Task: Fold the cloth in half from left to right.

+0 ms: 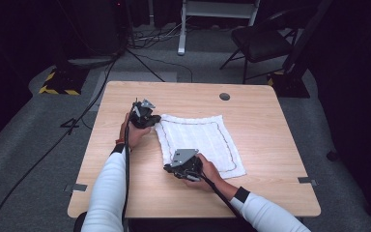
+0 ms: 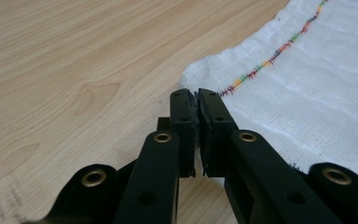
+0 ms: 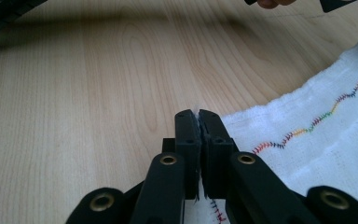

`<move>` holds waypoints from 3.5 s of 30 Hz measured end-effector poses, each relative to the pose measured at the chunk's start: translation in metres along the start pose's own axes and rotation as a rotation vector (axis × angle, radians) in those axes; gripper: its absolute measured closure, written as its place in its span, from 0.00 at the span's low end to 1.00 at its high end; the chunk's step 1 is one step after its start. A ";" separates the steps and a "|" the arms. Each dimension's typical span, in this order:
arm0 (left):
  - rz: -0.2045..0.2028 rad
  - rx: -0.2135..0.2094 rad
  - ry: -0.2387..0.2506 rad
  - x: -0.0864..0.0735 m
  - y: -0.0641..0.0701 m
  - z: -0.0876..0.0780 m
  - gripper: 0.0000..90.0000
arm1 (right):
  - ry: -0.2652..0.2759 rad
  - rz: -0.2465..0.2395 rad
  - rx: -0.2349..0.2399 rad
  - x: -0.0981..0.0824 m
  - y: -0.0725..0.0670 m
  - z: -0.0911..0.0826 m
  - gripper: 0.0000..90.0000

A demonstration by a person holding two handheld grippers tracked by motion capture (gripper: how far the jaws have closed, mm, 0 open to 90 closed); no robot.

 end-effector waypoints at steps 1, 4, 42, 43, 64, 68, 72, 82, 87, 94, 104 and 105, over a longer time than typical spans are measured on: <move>-0.002 0.002 -0.001 -0.001 -0.001 -0.002 0.95 | 0.002 -0.002 -0.001 0.001 0.000 0.000 0.97; -0.006 0.016 0.013 0.000 -0.004 -0.007 0.95 | 0.012 -0.011 -0.010 0.005 -0.002 0.000 0.97; 0.117 -0.001 0.086 0.102 0.066 0.038 0.95 | 0.092 0.140 -0.197 -0.048 0.050 -0.119 0.97; 0.116 -0.005 0.086 0.104 0.068 0.041 0.95 | 0.093 0.143 -0.205 -0.051 0.052 -0.122 0.97; 0.176 -0.065 0.059 0.137 0.117 0.098 0.95 | 0.043 0.235 -0.275 -0.104 0.072 -0.159 0.97; 0.178 -0.073 0.051 0.138 0.125 0.108 0.94 | 0.025 0.242 -0.279 -0.113 0.073 -0.160 0.97; 0.162 -0.043 0.046 0.139 0.129 0.116 0.85 | -0.015 0.255 -0.285 -0.125 0.075 -0.156 0.97; 0.164 -0.046 0.048 0.128 0.130 0.093 0.58 | -0.054 0.315 -0.322 -0.143 0.082 -0.156 0.77; 0.182 -0.043 0.046 0.112 0.136 0.067 0.36 | -0.069 0.353 -0.339 -0.155 0.088 -0.162 0.71; 0.247 -0.134 0.035 0.077 0.164 0.037 0.28 | -0.069 0.379 -0.369 -0.161 0.097 -0.169 0.63; 0.302 -0.214 -0.048 0.033 0.195 0.031 0.24 | -0.036 0.359 -0.369 -0.154 0.116 -0.171 0.56; 0.314 -0.216 -0.057 0.031 0.198 0.033 0.23 | -0.034 0.361 -0.363 -0.154 0.119 -0.168 0.56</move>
Point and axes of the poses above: each handheld gripper's, and its own axes: z roughly forward along the jaws, x roughly out of its top, y roughly to its right, the point moved 5 cm from there along z, roughly forward along the jaws, and after that the axes turned 8 degrees about z, right-handed, at the moved point
